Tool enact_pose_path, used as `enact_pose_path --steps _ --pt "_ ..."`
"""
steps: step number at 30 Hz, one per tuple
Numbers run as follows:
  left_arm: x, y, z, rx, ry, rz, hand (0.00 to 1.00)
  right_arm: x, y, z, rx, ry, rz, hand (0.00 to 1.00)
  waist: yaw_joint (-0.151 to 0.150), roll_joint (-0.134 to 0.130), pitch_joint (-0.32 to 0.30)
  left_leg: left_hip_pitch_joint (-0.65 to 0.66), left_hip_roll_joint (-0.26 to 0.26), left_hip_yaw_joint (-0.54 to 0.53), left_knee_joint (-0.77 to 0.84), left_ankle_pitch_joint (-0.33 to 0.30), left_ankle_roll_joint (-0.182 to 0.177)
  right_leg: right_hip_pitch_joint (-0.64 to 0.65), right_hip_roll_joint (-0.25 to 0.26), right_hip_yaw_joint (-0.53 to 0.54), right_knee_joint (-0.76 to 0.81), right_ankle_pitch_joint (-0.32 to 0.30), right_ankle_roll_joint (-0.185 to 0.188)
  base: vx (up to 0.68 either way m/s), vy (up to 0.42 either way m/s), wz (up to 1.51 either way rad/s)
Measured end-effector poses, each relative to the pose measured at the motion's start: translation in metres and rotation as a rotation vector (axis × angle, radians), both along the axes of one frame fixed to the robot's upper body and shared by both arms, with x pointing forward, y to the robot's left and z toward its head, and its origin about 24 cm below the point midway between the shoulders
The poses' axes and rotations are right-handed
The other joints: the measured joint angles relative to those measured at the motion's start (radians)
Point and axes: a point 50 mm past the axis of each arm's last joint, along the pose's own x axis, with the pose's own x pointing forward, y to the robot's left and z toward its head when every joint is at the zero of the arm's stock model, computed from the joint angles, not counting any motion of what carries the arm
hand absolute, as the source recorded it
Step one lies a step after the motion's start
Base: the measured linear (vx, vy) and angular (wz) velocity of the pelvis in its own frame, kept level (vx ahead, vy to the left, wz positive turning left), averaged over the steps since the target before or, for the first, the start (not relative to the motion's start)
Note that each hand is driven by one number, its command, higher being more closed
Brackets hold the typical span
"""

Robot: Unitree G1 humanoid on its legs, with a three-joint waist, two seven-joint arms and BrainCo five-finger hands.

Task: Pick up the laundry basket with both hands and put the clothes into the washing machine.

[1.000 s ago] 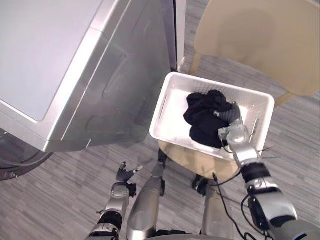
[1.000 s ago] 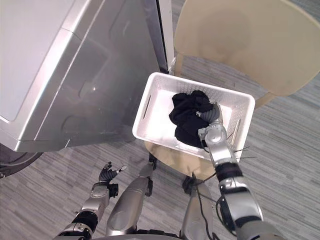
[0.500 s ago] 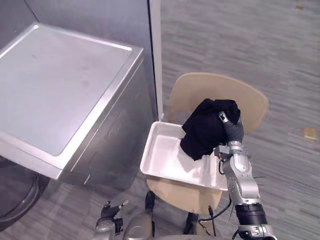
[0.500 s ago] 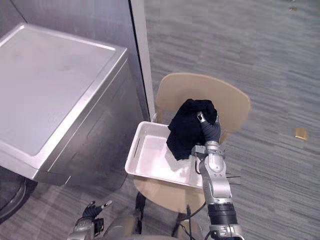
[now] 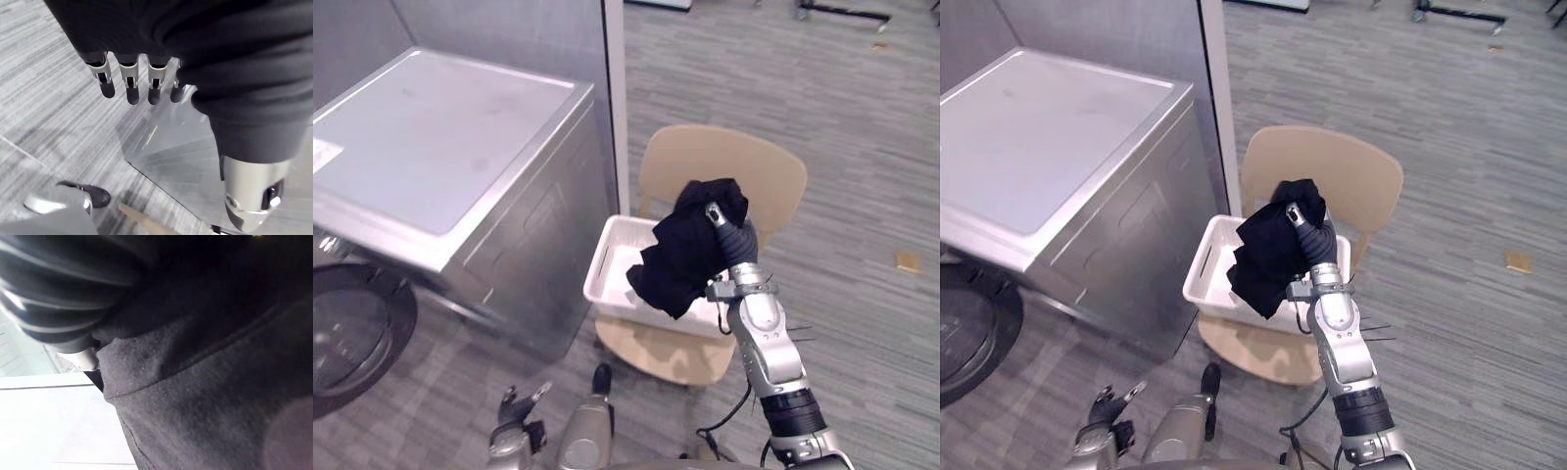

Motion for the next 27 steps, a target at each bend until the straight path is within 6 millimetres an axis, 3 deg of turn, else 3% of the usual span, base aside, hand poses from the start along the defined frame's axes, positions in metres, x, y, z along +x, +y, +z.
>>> enact_pose_path --steps 1,2,3,4,6,7,11,13,14,16,17,20,24,27 --pt "0.004 -0.007 0.003 -0.008 -0.021 -0.033 0.0 0.001 -0.005 -0.003 -0.018 0.013 -0.019 1.0 -0.002 0.016 0.001 0.007 0.014 -0.012 -0.032 -0.007 0.001 0.002 0.019 -0.022 -0.009 0.016 -0.015 -0.4 -0.188 0.95" --pt "0.017 -0.018 0.011 -0.011 -0.074 -0.096 0.0 0.003 -0.016 -0.008 -0.055 0.039 -0.06 1.0 -0.001 0.026 0.009 0.031 0.031 -0.003 -0.087 -0.072 0.002 0.017 0.027 -0.066 -0.056 0.054 -0.047 -0.32 -0.115 0.69" --pt "0.022 -0.022 0.015 -0.014 -0.098 -0.114 0.0 0.004 -0.021 -0.008 -0.063 0.043 -0.078 1.0 0.002 0.018 0.014 0.03 0.03 0.012 -0.093 -0.131 0.017 0.02 0.024 -0.085 -0.075 0.072 -0.063 -0.43 -0.161 1.26" --pt "0.035 -0.028 0.028 -0.012 -0.174 -0.163 0.0 0.004 -0.03 -0.007 -0.075 0.04 -0.126 1.0 -0.019 -0.016 0.019 0.024 -0.041 0.035 -0.089 -0.09 0.019 0.021 -0.034 -0.155 -0.133 0.12 -0.078 -0.32 -0.122 1.11" --pt "0.04 -0.029 0.037 -0.009 -0.226 -0.18 0.0 0.006 -0.034 -0.002 -0.085 0.025 -0.14 1.0 -0.034 -0.029 0.01 0.021 -0.082 0.036 -0.034 -0.09 0.014 0.01 -0.059 -0.172 -0.178 0.163 -0.081 -0.3 -0.102 0.75" --pt "0.053 -0.029 0.06 0.012 -0.348 -0.188 0.0 0.008 -0.036 0.004 -0.101 0.004 -0.139 1.0 -0.035 -0.016 0.01 0.039 -0.092 0.036 0.098 -0.103 0.015 0.003 -0.066 -0.188 -0.256 0.241 -0.085 -0.23 -0.055 0.33" --pt "0.082 -0.039 0.103 0.045 -0.573 -0.266 0.0 0.008 -0.037 0.004 -0.135 0.005 -0.12 1.0 -0.06 -0.004 0.003 0.169 -0.038 0.073 0.21 -0.215 -0.002 0.003 -0.067 -0.259 -0.336 0.312 -0.086 -0.18 0.022 0.56" --pt "0.098 -0.059 0.127 0.063 -0.686 -0.378 0.0 0.007 -0.038 0.009 -0.171 -0.013 -0.092 1.0 -0.081 0.01 -0.006 0.254 -0.014 0.095 0.096 -0.218 -0.017 0.0 -0.066 -0.31 -0.358 0.33 -0.071 -0.17 0.127 0.93" --pt "0.104 -0.073 0.144 0.065 -0.772 -0.438 0.0 0.008 -0.036 0.017 -0.19 -0.041 -0.071 1.0 -0.081 0.027 -0.02 0.309 -0.005 0.095 -0.033 -0.21 -0.018 -0.021 -0.06 -0.331 -0.36 0.34 -0.056 -0.14 0.173 0.63" --pt "0.111 -0.086 0.162 0.089 -0.858 -0.5 0.0 0.008 -0.031 0.027 -0.201 -0.082 -0.038 1.0 -0.079 0.044 -0.032 0.327 0.004 0.102 -0.115 -0.208 -0.034 -0.047 -0.056 -0.357 -0.352 0.352 -0.038 -0.12 0.186 0.4" --pt "0.113 -0.088 0.168 0.127 -0.884 -0.547 0.0 0.008 -0.022 0.027 -0.195 -0.089 0.0 1.0 -0.074 0.028 -0.037 0.33 -0.006 0.104 -0.127 -0.198 -0.047 -0.047 -0.069 -0.358 -0.352 0.367 -0.024 -0.08 0.17 0.15" --pt "0.112 -0.088 0.174 0.236 -0.911 -0.645 0.0 0.006 0.012 0.024 -0.192 -0.093 0.164 1.0 -0.072 0.004 -0.062 0.341 -0.044 0.109 -0.125 -0.192 -0.038 -0.037 -0.104 -0.338 -0.351 0.382 0.0 -0.05 0.167 0.07" --pt "0.124 -0.099 0.196 0.369 -1.0 -0.739 0.0 0.003 0.056 0.032 -0.141 -0.119 0.384 1.0 -0.07 -0.001 -0.065 0.35 -0.075 0.114 -0.131 -0.179 -0.019 -0.031 -0.131 -0.323 -0.357 0.401 0.021 -0.07 0.107 0.02" --pt "0.125 -0.108 0.202 0.425 -1.035 -0.781 0.0 -0.004 0.078 0.027 -0.08 -0.092 0.522 1.0 -0.073 -0.008 -0.076 0.349 -0.075 0.117 -0.133 -0.176 -0.014 -0.028 -0.126 -0.313 -0.381 0.424 0.017 -0.05 0.028 -0.1"
